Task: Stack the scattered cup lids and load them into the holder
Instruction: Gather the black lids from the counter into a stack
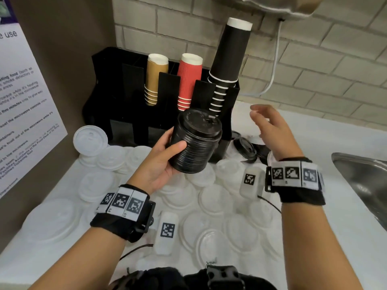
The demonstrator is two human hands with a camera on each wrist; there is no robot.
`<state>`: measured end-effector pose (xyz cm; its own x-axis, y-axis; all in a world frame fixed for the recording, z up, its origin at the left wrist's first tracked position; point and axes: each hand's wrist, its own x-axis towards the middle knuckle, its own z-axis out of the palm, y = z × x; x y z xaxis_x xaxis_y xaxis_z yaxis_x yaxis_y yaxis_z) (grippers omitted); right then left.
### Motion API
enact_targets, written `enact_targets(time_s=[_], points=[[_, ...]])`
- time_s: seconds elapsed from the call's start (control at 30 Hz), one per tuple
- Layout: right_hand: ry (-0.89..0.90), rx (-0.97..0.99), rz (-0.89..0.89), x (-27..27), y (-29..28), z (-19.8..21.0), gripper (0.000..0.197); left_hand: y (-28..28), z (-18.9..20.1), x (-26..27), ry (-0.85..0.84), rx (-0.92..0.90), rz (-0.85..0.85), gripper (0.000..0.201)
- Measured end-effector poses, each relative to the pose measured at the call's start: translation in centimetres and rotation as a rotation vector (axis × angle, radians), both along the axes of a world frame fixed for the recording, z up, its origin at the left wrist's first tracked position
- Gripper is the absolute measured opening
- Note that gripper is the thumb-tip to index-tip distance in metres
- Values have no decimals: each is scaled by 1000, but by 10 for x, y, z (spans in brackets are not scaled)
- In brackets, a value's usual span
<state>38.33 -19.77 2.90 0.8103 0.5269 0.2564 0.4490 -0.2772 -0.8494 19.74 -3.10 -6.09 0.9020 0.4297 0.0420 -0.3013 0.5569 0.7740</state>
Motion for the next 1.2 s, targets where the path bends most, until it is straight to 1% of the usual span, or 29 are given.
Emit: enact_targets(time_s=[0.03, 0.1, 0.17, 0.23, 0.27, 0.3, 0.47, 0.6, 0.73, 0.83, 0.97, 1.03, 1.13, 1.2], points=[[56, -144, -38, 19, 3, -4, 21, 1, 1, 0, -5, 0, 8, 47], [133, -452, -68, 51, 10, -14, 31, 3, 2, 0, -7, 9, 16, 44], [129, -712, -70, 72, 17, -26, 50, 3, 2, -2, 3, 25, 30, 46], [81, -907, -67, 82, 23, -38, 68, 4, 2, -4, 13, 31, 39, 49], [54, -970, -63, 85, 26, -43, 73, 5, 1, -6, 15, 32, 43, 49], [31, -1011, -55, 86, 30, -47, 73, 6, 1, -7, 15, 32, 46, 49], [-9, -1064, -2, 92, 40, -64, 59, 10, 3, -14, 7, 22, 56, 48], [-30, -1016, -21, 99, 36, -67, 55, 8, 5, -15, 24, 36, 60, 55], [-66, -1051, -35, 102, 30, -73, 57, 3, 6, -14, 28, 38, 49, 59], [-88, -1035, -38, 102, 29, -76, 50, 0, 7, -13, 35, 47, 43, 64], [-30, -927, -72, 97, 26, -64, 40, -3, 6, -14, 40, 55, 37, 63], [52, -772, -116, 91, 22, -49, 38, -4, 3, -16, 39, 55, 28, 58], [233, -330, -88, 68, 16, -21, 29, -6, 1, -15, 43, 56, 21, 53], [243, -95, -9, 40, 11, -6, 25, -8, 0, -13, 42, 53, 14, 54]])
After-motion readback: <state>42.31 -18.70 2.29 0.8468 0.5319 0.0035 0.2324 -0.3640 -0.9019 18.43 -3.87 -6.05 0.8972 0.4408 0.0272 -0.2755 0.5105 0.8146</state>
